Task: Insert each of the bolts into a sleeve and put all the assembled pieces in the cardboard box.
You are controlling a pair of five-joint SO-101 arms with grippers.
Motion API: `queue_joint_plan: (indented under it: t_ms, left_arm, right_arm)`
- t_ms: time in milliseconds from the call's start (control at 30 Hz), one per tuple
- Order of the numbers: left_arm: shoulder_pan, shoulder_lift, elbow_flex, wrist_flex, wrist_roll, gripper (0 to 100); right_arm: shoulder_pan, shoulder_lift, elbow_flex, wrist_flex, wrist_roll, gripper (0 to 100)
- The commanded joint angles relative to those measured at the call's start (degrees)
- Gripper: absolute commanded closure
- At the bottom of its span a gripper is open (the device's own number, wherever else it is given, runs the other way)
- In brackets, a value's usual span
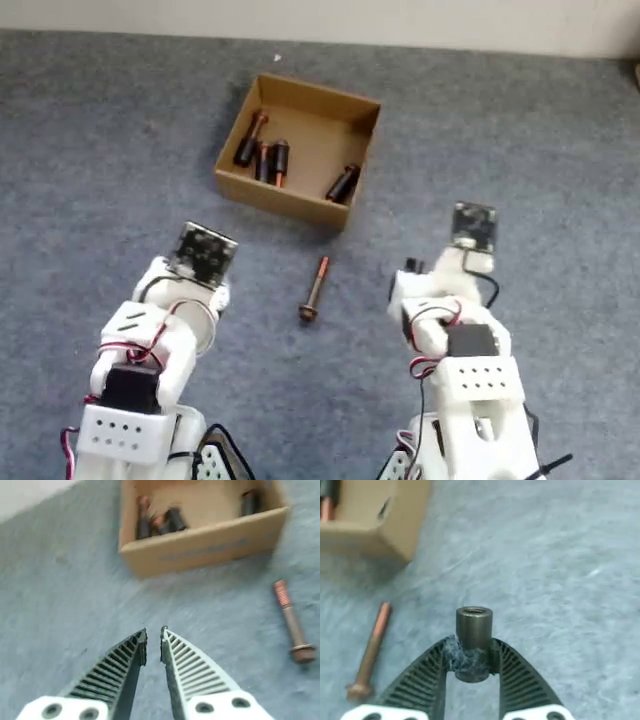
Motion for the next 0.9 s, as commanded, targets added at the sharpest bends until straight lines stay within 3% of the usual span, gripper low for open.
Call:
queue_joint_plan:
  t_ms: [0,300,500,867]
  left_arm:
    - [5.1,4.1,-8.7,2.1,-1.3,92]
    - [14.5,39.9,-26.6,2.7,-1.4,91]
    - [17.2,61.8,-37.0,2.5,-1.0,85]
    - [18.1,86.1,-52.5,2.7,4.2,85]
  right_arm:
    - [3.6,-1.4,-0.9,-2.1,-1.2,99.5]
    - [7.2,-1.4,-0.7,-4.2,-1.2,99.5]
    - [7.3,-1.4,-0.7,-4.3,-1.2,99.5]
    - [7.3,-1.5,-0.7,-4.3,-1.2,99.5]
